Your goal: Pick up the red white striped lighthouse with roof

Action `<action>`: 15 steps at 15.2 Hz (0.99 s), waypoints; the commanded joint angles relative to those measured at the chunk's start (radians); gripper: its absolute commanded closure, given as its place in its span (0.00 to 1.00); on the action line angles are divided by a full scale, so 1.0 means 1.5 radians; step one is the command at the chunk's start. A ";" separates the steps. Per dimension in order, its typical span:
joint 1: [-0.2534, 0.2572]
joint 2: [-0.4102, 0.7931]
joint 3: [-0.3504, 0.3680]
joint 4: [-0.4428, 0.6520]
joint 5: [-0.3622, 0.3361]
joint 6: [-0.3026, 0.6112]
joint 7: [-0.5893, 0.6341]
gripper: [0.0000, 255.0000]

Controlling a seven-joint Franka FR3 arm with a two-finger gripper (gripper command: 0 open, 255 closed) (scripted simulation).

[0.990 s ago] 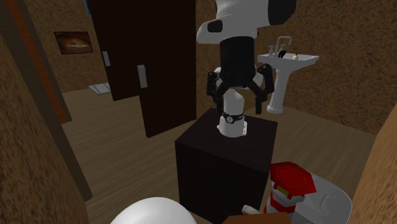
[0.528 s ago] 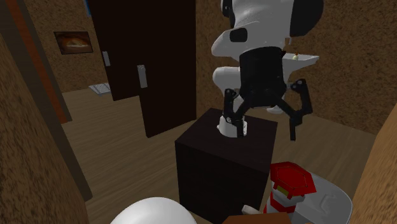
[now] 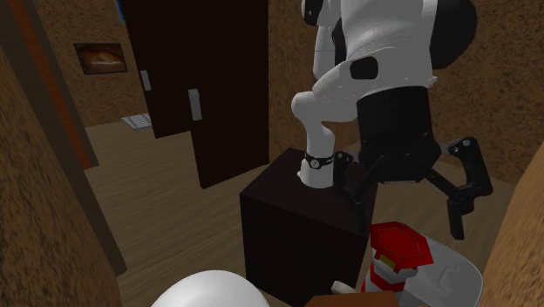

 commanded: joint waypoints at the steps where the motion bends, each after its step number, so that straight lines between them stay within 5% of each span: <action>1: 0.001 0.007 0.001 -0.009 0.004 0.016 -0.005 0.00; 6: 0.002 0.019 0.002 -0.027 0.012 0.047 -0.015 0.00; 7: 0.003 0.019 0.002 -0.028 0.012 0.048 -0.015 1.00; 15: 0.002 0.019 0.002 -0.028 0.013 0.047 -0.016 1.00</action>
